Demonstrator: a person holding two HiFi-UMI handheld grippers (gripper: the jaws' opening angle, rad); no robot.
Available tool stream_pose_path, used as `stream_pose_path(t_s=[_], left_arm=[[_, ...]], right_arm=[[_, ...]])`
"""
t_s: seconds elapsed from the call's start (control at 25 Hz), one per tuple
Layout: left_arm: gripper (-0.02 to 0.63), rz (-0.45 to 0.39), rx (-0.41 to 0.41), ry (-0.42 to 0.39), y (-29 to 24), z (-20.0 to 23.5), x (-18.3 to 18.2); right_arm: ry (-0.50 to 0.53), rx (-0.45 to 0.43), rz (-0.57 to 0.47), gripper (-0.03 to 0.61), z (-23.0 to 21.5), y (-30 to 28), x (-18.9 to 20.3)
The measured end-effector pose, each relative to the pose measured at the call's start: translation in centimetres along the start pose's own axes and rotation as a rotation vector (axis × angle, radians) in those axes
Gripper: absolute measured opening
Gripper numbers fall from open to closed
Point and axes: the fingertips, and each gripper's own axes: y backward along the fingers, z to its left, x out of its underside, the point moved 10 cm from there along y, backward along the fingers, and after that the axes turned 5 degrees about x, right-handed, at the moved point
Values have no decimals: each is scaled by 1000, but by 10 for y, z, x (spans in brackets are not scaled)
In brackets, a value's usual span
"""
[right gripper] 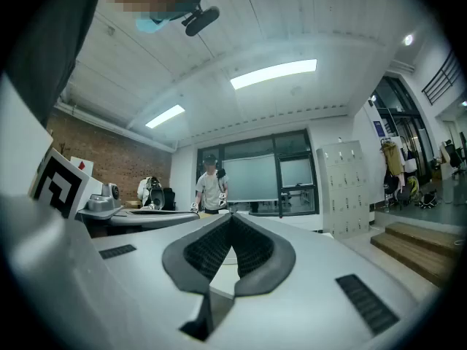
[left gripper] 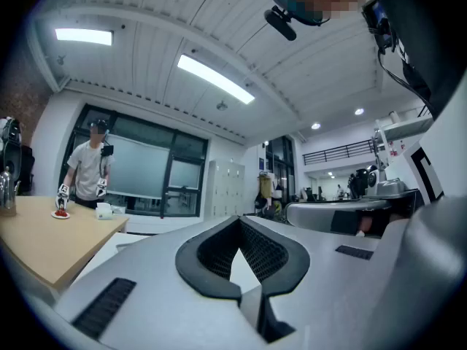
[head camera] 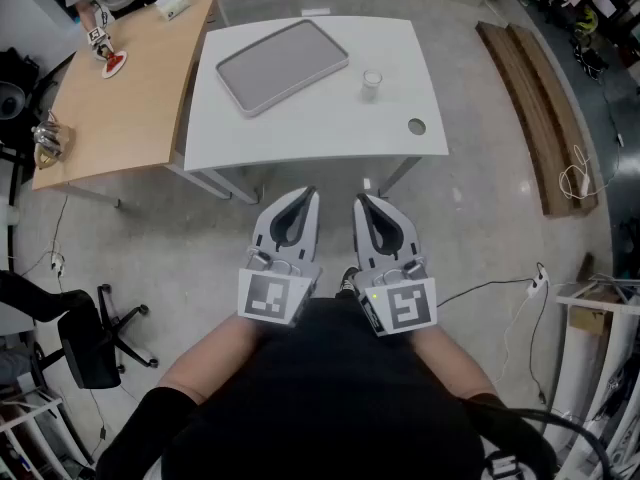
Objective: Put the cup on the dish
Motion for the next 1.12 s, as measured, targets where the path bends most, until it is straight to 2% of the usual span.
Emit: stream_pose_path(t_s=[0.36, 0.6, 0.8, 0.92, 1.12], left_arm=[[5, 3, -16, -1, -13, -22, -1], [5, 21, -49, -14, -32, -42, 0], [5, 65, -59, -47, -49, -59, 9], [5, 82, -75, -42, -58, -59, 16], [5, 79, -90, -46, -75, -68, 17]], right_arm=[[-18, 19, -1, 12, -28, 13, 1], [-101, -27, 0, 12, -65, 16, 5], [30, -98, 14, 12, -106, 14, 3], [92, -112, 8, 12, -127, 7, 4], [70, -74, -5, 12, -149, 5, 0]])
